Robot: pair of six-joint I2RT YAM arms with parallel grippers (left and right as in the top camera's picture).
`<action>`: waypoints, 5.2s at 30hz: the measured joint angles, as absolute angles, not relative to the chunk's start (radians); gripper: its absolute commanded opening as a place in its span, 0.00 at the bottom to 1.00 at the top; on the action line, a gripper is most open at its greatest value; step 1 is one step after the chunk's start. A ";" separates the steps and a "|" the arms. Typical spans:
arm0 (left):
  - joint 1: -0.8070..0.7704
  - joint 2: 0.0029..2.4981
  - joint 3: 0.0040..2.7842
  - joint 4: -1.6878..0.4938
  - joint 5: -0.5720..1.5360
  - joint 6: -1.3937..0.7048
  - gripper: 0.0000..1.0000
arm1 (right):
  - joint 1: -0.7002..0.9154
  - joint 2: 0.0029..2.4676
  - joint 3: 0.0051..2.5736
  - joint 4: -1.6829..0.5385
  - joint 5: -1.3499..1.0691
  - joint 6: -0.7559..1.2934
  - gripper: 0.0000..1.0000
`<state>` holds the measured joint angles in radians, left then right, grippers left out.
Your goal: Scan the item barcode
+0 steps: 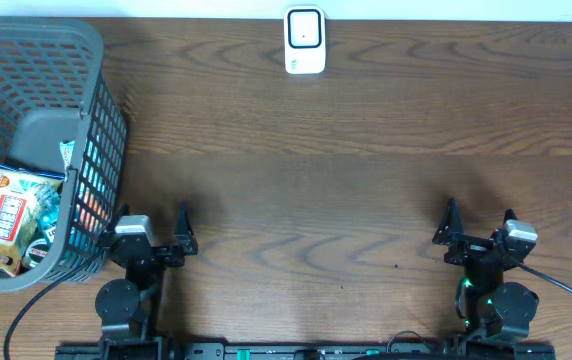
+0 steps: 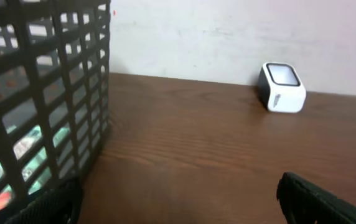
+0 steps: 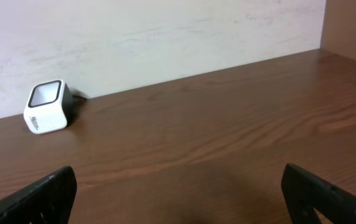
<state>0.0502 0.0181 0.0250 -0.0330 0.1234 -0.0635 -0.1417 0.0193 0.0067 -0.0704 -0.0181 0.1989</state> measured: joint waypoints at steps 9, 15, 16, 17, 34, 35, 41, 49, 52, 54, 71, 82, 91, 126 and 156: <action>0.050 0.101 0.147 -0.079 0.133 -0.207 0.98 | -0.142 0.019 0.007 -0.071 -0.019 0.199 0.99; 0.050 0.292 0.483 -0.170 0.141 -0.226 0.98 | -0.142 0.020 0.007 -0.071 -0.018 0.200 0.99; 0.050 0.343 0.551 -0.206 0.150 -0.229 0.98 | -0.142 0.019 0.007 -0.071 -0.018 0.200 0.99; 0.050 0.393 0.615 -0.230 0.160 -0.229 0.98 | -0.142 0.019 0.007 -0.070 -0.017 0.201 0.99; 0.063 1.123 1.644 -0.989 0.245 -0.052 0.98 | -0.142 0.022 0.007 -0.070 -0.011 0.202 0.99; 0.063 1.135 1.644 -0.990 0.245 -0.047 0.98 | -0.142 0.022 0.007 -0.070 -0.011 0.202 0.99; 0.125 1.191 1.666 -1.030 0.117 -0.104 0.98 | -0.142 0.022 0.007 -0.071 -0.011 0.202 0.99; 0.596 1.279 1.723 -1.142 0.125 -0.246 0.98 | -0.142 0.022 0.007 -0.070 -0.011 0.202 0.99; 0.741 1.345 1.723 -1.209 0.188 -0.265 0.98 | -0.142 0.022 0.007 -0.070 -0.011 0.202 0.99; 0.810 1.402 1.717 -1.238 0.220 -0.266 0.98 | -0.142 0.022 0.007 -0.071 -0.011 0.202 0.99; 0.859 1.603 1.345 -1.119 0.282 -0.146 0.98 | -0.142 0.022 0.007 -0.070 -0.011 0.202 0.99; 0.858 1.616 1.063 -0.824 0.284 -0.120 0.98 | -0.142 0.022 0.007 -0.070 -0.011 0.202 0.99; 0.860 1.680 1.073 -0.831 0.329 -0.097 0.35 | -0.142 0.022 0.007 -0.070 -0.011 0.202 0.99; 0.857 1.121 1.310 -0.804 0.435 -0.293 0.19 | -0.142 0.022 0.007 -0.071 -0.011 0.202 0.99; -0.264 1.341 1.261 -0.683 0.583 -0.364 0.19 | -0.142 0.022 0.007 -0.071 -0.011 0.202 0.99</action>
<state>-0.2642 1.3411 1.2610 -0.6830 0.5835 -0.3645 -0.1417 0.0223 0.0067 -0.0708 -0.0109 0.2016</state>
